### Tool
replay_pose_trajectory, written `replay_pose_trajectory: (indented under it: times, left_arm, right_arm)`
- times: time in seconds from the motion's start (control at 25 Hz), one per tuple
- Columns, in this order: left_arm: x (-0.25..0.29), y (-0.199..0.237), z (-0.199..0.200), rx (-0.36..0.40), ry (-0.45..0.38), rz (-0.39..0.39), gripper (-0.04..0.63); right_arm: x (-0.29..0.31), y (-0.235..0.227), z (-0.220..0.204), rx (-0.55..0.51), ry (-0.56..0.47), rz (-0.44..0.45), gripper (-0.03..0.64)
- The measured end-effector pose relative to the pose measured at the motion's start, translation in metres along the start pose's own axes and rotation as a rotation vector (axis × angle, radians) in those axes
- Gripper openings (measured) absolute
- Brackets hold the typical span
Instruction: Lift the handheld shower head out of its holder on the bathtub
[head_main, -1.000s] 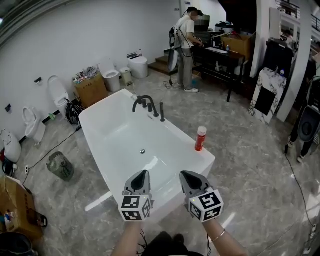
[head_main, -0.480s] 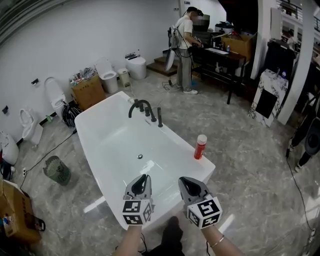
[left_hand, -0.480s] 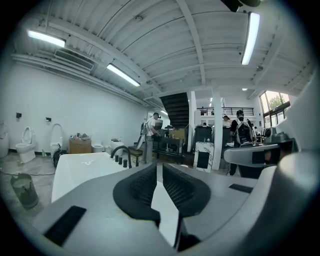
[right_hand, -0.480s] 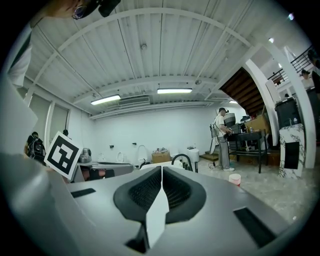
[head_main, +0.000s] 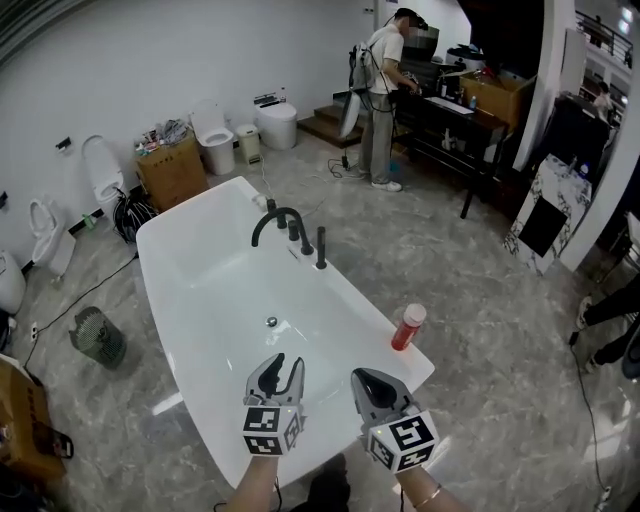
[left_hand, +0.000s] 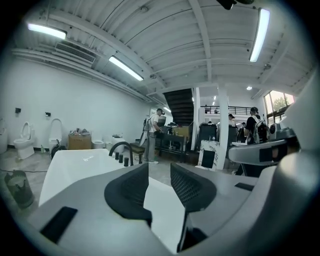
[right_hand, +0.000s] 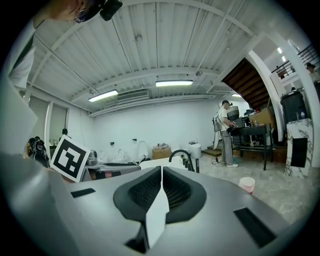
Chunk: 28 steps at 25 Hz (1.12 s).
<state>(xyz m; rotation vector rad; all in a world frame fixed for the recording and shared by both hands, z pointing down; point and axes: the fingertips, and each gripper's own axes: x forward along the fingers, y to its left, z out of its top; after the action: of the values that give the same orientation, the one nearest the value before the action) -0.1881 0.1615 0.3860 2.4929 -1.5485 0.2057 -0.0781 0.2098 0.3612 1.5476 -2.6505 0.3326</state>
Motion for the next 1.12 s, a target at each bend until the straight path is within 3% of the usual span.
replay_pose_trajectory:
  times: [0.28,0.64,1.12]
  left_arm:
    - [0.107,0.044,0.017,-0.009,0.022,0.001,0.153]
    - [0.220,0.069,0.017,-0.001,0.060,-0.027,0.164]
    - [0.363,0.094,0.014,-0.002,0.095,0.008,0.173]
  right_arm:
    - [0.086,-0.053,0.005,0.023,0.046,-0.012,0.017]
    - [0.169,-0.117,0.009,0.037,0.055,-0.037,0.015]
    - [0.257,-0.201,0.009,0.064,0.047,-0.025,0.011]
